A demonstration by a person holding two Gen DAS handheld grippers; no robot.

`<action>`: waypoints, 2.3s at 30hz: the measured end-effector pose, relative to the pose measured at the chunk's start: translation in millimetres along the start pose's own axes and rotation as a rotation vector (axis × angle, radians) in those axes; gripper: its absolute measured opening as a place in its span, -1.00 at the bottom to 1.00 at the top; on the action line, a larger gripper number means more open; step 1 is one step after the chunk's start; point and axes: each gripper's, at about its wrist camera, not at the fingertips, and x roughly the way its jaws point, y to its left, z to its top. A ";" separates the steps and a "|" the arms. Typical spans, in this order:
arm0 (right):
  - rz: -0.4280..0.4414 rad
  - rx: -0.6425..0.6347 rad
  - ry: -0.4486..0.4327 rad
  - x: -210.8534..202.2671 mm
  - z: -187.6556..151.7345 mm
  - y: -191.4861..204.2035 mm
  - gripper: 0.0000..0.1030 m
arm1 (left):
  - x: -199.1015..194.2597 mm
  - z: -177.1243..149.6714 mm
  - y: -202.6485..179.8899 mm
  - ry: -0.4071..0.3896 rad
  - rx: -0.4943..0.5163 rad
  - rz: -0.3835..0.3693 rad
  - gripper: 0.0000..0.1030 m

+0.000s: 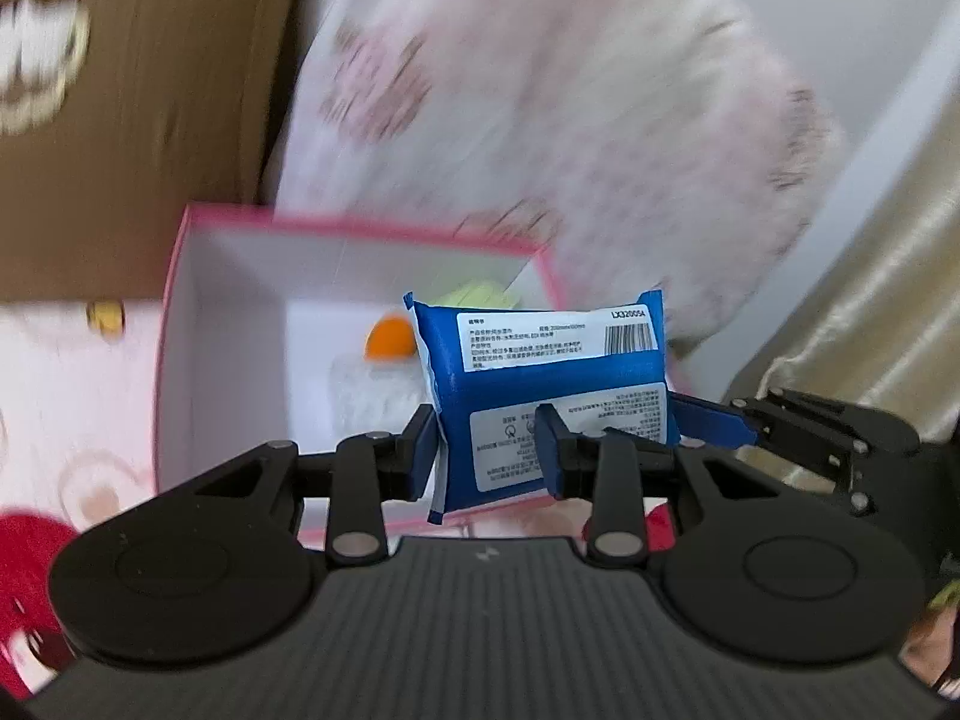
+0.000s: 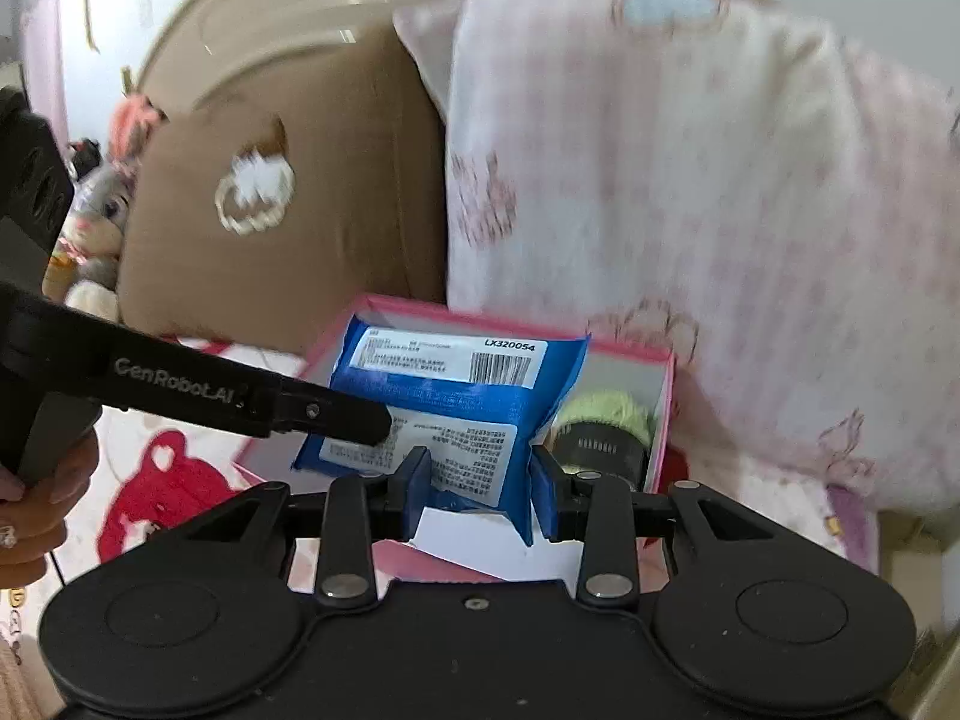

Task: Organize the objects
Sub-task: 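Lift the wipe pack with the left tool and carry it into the box, then lower the wipe pack in front of the yarn and floss box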

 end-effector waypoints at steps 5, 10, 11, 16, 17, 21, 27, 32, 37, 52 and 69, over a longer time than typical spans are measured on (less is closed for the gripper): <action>0.012 0.037 0.076 46.6 -7.2 -7.2 -0.22 | 36.0 5.9 23.3 0.025 -0.059 0.036 -0.37; 0.011 0.056 0.138 76.6 -12.0 -9.2 -0.22 | 58.9 2.0 35.1 0.058 -0.064 0.070 -0.37; 0.012 0.060 0.150 80.7 -13.3 -9.8 -0.22 | 62.2 0.9 37.5 0.064 -0.070 0.072 -0.37; 0.013 0.106 0.192 93.8 -19.9 -19.0 -0.22 | 75.2 -7.5 50.8 0.089 -0.114 0.051 -0.38; 0.014 0.113 0.198 95.6 -21.1 -20.4 -0.22 | 78.6 -8.6 50.9 0.095 -0.118 0.050 -0.38; 0.007 0.113 0.213 101.5 -25.6 -21.3 -0.22 | 87.1 -11.0 50.5 0.118 -0.108 0.053 -0.38; -0.018 0.120 0.239 111.9 -25.3 -23.4 -0.22 | 98.9 -12.6 53.4 0.133 -0.137 0.046 -0.38; -0.027 0.116 0.254 120.1 -27.1 -20.2 -0.22 | 104.1 -16.0 54.1 0.139 -0.124 0.064 -0.38; -0.042 0.105 0.274 128.2 -30.1 -18.0 -0.22 | 112.2 -19.7 58.3 0.153 -0.131 0.069 -0.38; -0.223 -0.029 0.274 122.2 -29.5 -8.3 -0.20 | 133.9 -22.5 47.2 0.164 -0.127 0.064 -0.44; -0.071 0.036 0.086 47.6 -37.8 -13.5 -0.11 | 92.5 -19.1 21.3 0.098 -0.028 0.105 -0.38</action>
